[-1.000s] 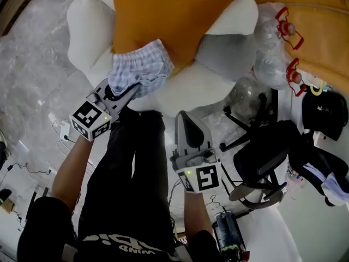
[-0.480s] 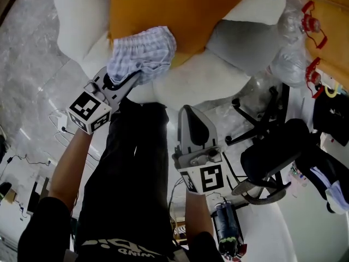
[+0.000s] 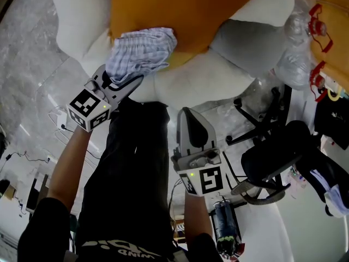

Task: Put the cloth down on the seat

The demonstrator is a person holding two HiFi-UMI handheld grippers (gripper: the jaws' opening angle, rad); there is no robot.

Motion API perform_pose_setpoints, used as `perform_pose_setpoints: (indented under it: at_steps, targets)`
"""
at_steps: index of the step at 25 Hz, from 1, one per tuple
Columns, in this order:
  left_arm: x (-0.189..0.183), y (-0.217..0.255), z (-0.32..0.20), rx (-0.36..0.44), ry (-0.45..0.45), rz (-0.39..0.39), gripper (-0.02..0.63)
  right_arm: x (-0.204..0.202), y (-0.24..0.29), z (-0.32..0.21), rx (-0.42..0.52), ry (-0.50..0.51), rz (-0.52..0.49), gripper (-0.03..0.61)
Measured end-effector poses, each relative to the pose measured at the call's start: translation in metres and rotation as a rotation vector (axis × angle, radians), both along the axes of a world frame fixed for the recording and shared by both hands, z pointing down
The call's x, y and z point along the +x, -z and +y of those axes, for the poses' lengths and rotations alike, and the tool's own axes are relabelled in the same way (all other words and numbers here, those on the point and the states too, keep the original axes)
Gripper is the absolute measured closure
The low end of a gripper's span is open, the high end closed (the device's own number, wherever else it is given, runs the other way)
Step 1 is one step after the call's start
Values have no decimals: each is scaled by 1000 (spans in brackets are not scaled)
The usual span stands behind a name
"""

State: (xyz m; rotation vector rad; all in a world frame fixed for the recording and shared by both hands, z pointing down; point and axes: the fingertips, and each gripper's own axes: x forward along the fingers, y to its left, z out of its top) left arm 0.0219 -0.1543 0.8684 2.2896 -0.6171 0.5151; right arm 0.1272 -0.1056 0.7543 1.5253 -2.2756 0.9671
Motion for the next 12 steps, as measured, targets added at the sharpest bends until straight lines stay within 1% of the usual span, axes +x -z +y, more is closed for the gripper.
perform_pose_setpoints:
  at_steps: [1,4,5,9,12]
  targets:
    - [0,-2,1,-6,1,-9,402,0,0,-1,-1,1,-2,557]
    - [-4,-3,1,-9,18,-35,324,0,3,-2,2,2,-7,557]
    - [-6,-1,0,-4,26,-37,307,-1,5,-2,4,2,-9,557]
    - [-17,4,-6,42,61,-64,195,-7,9,2,7,7,-14,557]
    - [-24,5,-8,68,89,-91,175,-9,9,7,4,10,-16,557]
